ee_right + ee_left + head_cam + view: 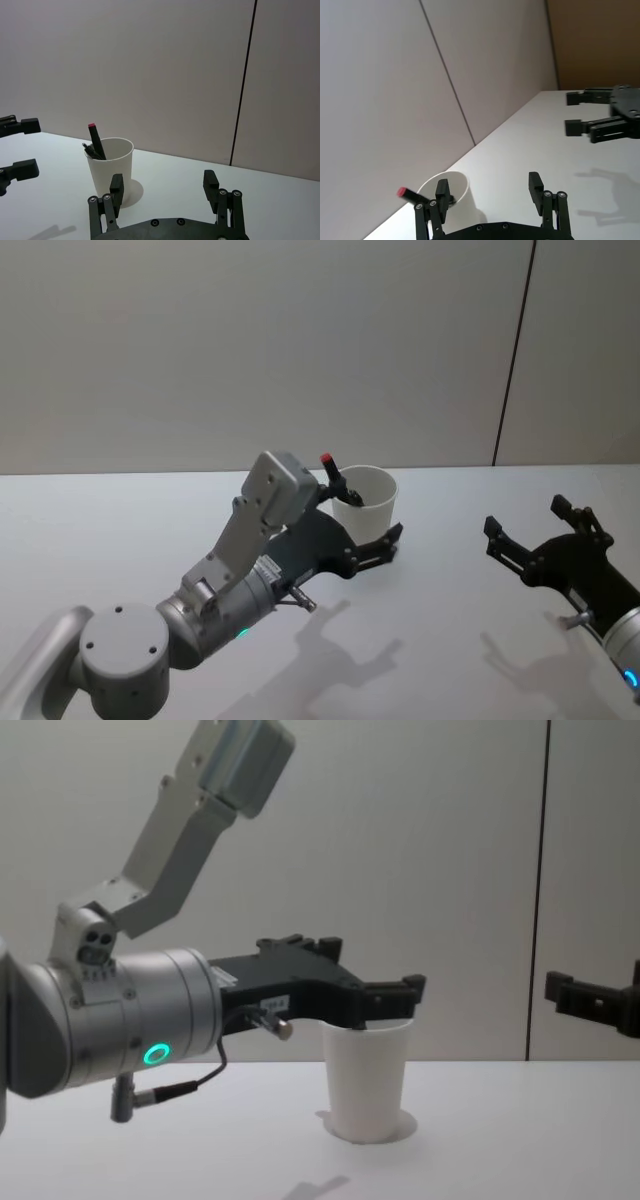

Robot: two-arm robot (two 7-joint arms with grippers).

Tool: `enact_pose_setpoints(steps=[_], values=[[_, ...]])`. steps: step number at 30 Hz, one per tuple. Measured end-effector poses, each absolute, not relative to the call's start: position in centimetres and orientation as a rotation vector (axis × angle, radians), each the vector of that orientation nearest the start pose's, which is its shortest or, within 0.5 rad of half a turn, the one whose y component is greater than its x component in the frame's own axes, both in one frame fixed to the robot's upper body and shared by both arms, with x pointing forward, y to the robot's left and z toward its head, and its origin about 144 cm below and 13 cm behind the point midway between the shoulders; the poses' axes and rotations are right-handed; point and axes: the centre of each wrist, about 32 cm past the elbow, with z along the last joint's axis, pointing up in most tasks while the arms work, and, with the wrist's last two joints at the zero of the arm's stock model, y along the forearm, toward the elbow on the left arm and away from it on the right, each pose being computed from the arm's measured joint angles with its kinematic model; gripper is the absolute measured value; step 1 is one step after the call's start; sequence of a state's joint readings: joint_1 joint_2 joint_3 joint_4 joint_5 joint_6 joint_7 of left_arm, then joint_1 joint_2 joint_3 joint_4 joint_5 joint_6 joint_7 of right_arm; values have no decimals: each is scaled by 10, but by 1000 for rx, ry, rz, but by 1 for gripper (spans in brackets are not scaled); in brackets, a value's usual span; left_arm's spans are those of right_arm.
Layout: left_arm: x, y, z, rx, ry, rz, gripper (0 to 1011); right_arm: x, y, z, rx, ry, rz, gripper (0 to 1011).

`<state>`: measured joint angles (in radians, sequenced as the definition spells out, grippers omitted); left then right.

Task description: Place the pen into the pen holder.

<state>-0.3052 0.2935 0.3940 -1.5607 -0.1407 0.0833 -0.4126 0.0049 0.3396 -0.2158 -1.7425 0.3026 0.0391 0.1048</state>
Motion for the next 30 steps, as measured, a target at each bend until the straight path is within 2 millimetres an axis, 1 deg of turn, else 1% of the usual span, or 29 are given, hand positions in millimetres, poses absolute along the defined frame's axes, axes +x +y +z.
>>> enact_pose_setpoints(steps=[7, 30], values=[[513, 195, 1217, 110, -242, 877, 1004, 444, -238, 1189, 26, -74, -1228, 1001], [493, 198, 1205, 64, -265, 1100, 1004, 443, -237, 1189, 26, -75, -1230, 1001]])
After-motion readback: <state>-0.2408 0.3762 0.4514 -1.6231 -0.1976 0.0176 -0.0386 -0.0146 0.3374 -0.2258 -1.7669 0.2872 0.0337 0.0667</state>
